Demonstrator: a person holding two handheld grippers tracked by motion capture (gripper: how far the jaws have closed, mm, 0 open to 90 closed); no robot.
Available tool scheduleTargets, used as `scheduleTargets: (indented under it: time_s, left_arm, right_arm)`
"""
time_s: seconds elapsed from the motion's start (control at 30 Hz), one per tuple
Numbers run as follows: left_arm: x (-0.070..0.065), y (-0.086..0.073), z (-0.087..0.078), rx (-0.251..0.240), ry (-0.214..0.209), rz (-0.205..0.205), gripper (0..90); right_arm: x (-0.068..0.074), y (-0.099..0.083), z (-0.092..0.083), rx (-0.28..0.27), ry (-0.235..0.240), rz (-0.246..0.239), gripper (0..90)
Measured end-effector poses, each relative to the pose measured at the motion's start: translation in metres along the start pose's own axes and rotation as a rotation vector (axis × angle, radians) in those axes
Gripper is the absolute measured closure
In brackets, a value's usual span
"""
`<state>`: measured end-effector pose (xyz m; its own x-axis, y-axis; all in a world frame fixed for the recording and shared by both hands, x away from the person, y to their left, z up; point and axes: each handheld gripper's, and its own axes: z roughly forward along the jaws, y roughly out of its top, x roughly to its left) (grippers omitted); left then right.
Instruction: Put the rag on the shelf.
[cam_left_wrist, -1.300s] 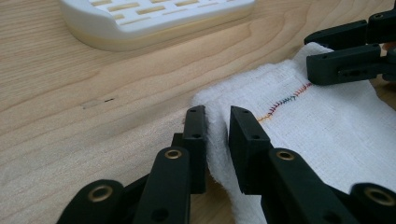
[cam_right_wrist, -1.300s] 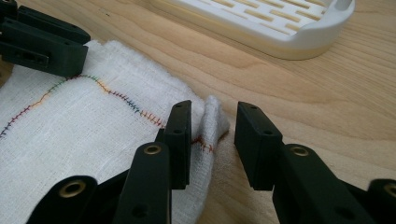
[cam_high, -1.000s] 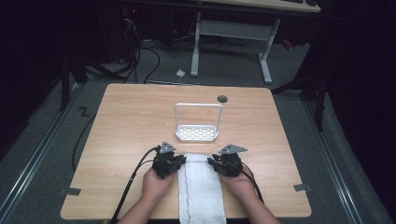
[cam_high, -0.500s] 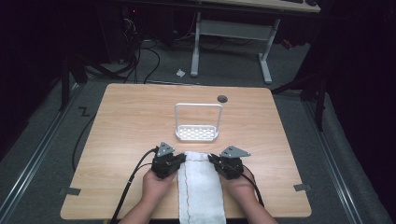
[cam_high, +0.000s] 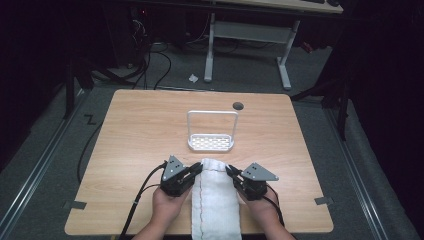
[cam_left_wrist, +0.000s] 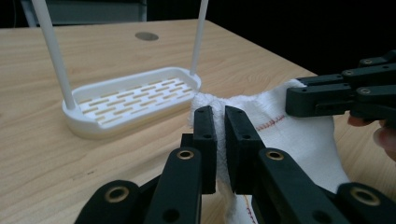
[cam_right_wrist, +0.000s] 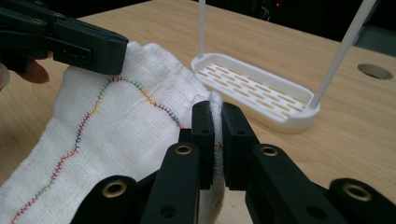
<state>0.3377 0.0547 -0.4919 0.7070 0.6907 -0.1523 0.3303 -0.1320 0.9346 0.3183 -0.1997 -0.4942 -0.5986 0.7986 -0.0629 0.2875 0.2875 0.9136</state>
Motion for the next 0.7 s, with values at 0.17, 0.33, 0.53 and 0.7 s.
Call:
scheduleTargets:
  time_s: [0.17, 0.33, 0.53, 0.7]
  left_arm:
    - [-0.004, 0.007, -0.003, -0.020, 0.002, 0.029, 83.9]
    - [-0.008, 0.018, -0.007, -0.054, 0.001, 0.031, 83.9]
    - [-0.018, 0.033, -0.020, -0.134, 0.014, 0.061, 84.0]
    - [-0.025, 0.046, -0.029, -0.197, 0.014, 0.079, 84.0]
  right_arm:
    - [0.001, 0.009, 0.002, -0.022, -0.005, -0.007, 85.5]
    - [-0.001, 0.018, -0.002, -0.058, -0.019, -0.005, 85.5]
    - [-0.002, 0.030, -0.016, -0.136, -0.048, -0.010, 85.5]
    - [-0.001, 0.044, -0.031, -0.209, -0.060, -0.010, 85.5]
